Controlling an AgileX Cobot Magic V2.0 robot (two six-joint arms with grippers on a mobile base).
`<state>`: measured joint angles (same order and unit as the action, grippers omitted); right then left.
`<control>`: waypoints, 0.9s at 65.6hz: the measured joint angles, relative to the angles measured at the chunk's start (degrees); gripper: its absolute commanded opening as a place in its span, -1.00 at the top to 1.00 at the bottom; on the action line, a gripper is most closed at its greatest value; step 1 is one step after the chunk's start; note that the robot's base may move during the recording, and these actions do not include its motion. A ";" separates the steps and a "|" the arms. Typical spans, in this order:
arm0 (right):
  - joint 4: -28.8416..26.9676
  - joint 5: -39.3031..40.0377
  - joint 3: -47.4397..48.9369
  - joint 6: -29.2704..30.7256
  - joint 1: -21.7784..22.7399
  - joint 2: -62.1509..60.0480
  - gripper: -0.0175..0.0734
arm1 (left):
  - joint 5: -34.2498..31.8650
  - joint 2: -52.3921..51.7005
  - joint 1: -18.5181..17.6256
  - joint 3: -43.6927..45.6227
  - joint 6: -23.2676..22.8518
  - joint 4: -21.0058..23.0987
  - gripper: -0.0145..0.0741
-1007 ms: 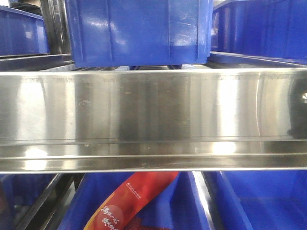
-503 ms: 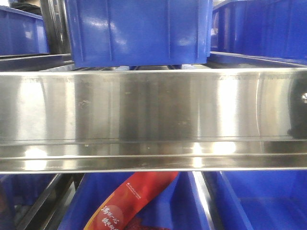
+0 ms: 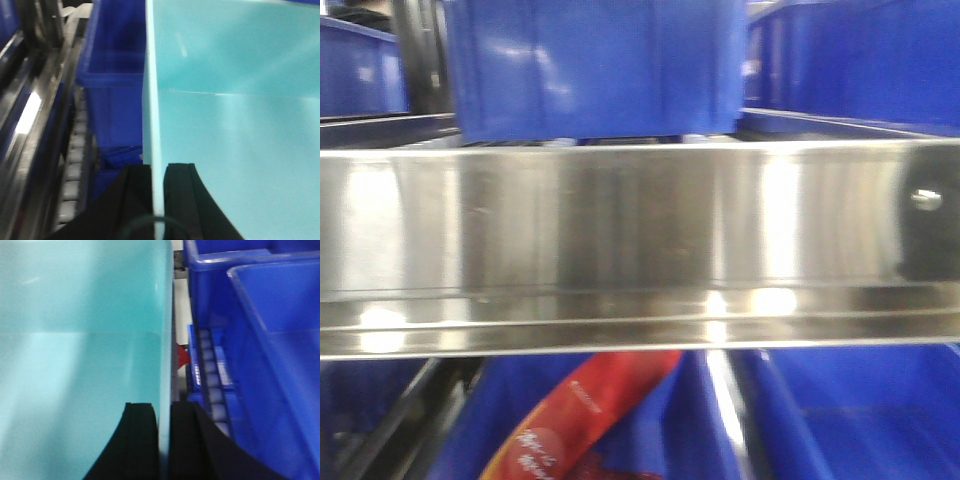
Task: Fetch blue bin and place on conveyor start
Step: 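Pull the held bin back with both grippers, clear of the shelf, then drive the base to the red-framed table holding the bin in both grippers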
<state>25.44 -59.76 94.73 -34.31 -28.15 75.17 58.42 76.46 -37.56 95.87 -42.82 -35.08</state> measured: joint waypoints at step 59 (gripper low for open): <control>0.00 0.00 0.00 0.00 0.00 0.00 0.97 | 0.00 0.00 0.00 0.22 0.00 -0.12 0.92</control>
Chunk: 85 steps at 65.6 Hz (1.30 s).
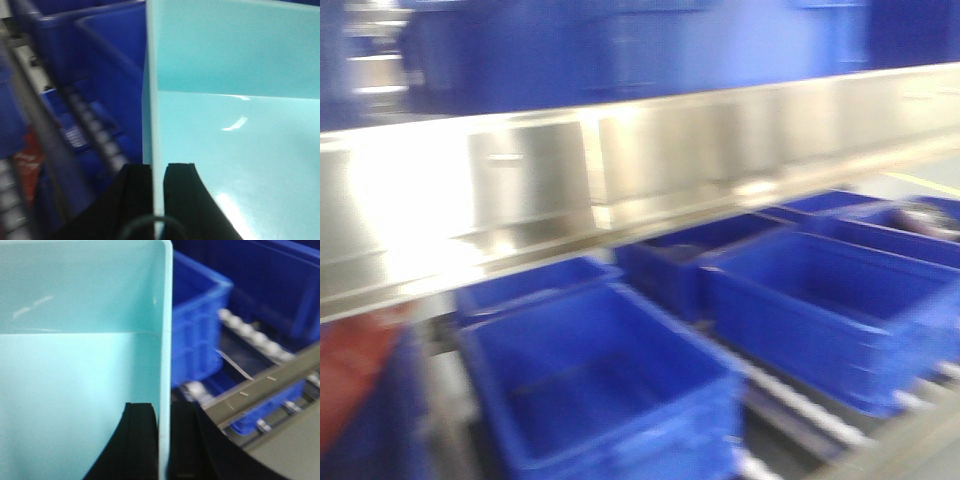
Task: Fetch blue bin and place on conveyor start
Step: 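Drive the base to the red-framed table holding the bin in both grippers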
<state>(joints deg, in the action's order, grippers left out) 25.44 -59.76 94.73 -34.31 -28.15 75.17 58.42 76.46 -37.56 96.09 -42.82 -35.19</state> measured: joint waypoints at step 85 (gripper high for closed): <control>0.23 0.00 0.00 0.00 0.00 0.00 0.97 | -0.11 0.12 0.00 0.00 0.11 0.10 0.92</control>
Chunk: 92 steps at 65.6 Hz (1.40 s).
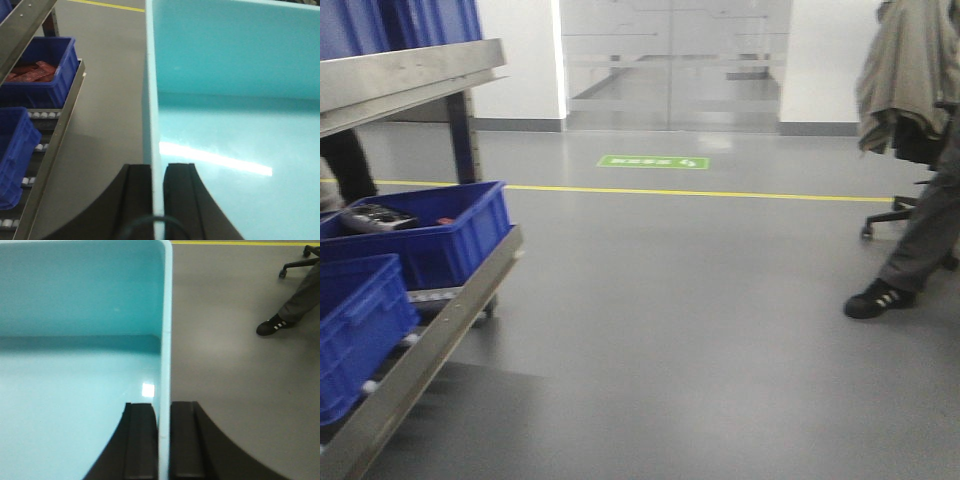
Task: Fetch blue bin and place on conveyor start
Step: 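Drive the base to the red-framed table holding the bin in both grippers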
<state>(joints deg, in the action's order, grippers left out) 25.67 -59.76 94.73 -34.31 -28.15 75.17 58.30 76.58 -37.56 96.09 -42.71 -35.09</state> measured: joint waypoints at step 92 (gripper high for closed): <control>0.21 -0.32 0.00 0.00 0.00 -0.15 0.97 | -0.78 0.00 0.00 0.00 0.00 0.00 0.92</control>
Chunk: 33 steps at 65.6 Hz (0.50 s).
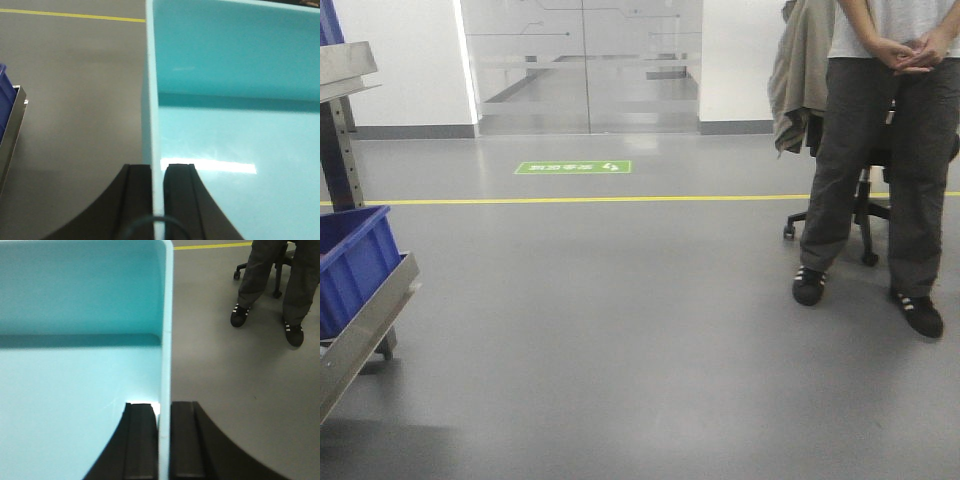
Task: Fetch blue bin and place on conveyor start
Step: 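Drive the base to the red-framed table holding the bin in both grippers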
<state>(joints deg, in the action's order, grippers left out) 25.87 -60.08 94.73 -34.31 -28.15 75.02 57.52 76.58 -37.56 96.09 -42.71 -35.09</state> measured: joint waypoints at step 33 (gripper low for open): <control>0.00 0.00 0.00 0.00 0.00 0.00 0.97 | -0.13 0.00 0.00 0.00 0.00 -0.66 0.92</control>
<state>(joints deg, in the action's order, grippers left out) 25.87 -60.08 94.73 -34.31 -28.15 75.02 57.40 76.58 -37.56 96.09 -42.71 -35.74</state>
